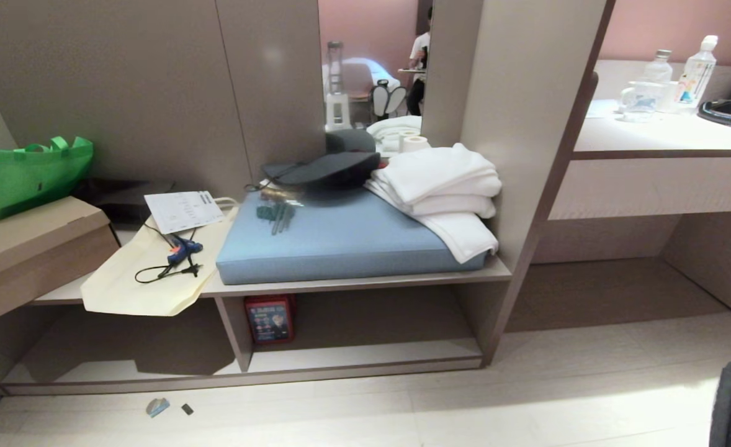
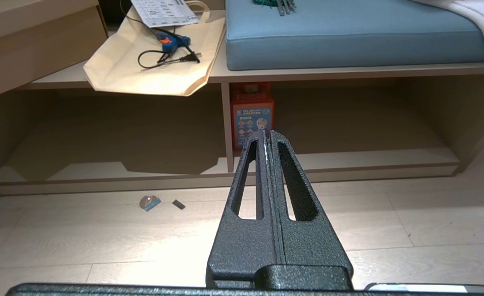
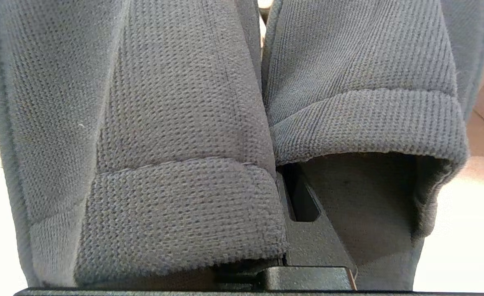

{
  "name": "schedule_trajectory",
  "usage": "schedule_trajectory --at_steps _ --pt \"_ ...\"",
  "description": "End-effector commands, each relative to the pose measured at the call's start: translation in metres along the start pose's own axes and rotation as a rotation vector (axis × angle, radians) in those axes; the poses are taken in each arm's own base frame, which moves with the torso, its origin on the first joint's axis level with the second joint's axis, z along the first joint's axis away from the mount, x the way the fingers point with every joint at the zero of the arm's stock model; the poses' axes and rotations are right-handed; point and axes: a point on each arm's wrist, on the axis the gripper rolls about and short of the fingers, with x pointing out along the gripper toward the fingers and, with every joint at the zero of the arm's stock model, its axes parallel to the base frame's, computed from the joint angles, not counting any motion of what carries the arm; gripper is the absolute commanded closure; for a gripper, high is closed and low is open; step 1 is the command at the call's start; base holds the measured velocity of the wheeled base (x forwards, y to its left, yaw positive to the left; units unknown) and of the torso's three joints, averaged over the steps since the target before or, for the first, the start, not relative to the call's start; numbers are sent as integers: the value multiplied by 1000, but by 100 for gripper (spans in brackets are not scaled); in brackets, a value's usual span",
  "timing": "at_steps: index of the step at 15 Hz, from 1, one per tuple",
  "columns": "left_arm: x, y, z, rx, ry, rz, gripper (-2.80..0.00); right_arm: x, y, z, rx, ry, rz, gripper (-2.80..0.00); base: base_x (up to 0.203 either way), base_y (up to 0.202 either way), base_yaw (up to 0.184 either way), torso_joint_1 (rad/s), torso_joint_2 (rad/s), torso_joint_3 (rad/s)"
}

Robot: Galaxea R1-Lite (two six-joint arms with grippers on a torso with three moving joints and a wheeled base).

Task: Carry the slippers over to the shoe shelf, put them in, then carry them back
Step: Place the slippers into the shoe cabinet

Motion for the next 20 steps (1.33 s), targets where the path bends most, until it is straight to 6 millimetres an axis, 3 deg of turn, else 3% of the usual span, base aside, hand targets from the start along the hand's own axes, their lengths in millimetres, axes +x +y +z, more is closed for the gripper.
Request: schedule_trajectory --at_steps 1,10,20 --pt "0 0 0 -1 0 0 0 0 0 0 -1 3 1 0 0 0 0 0 0 0" --pt "0 0 0 1 0 1 0 0 0 0 -6 3 -1 0 0 0 0 1 0 -14" --pt "0 0 0 -1 0 0 0 0 0 0 -9 3 1 0 0 0 0 3 3 -194"
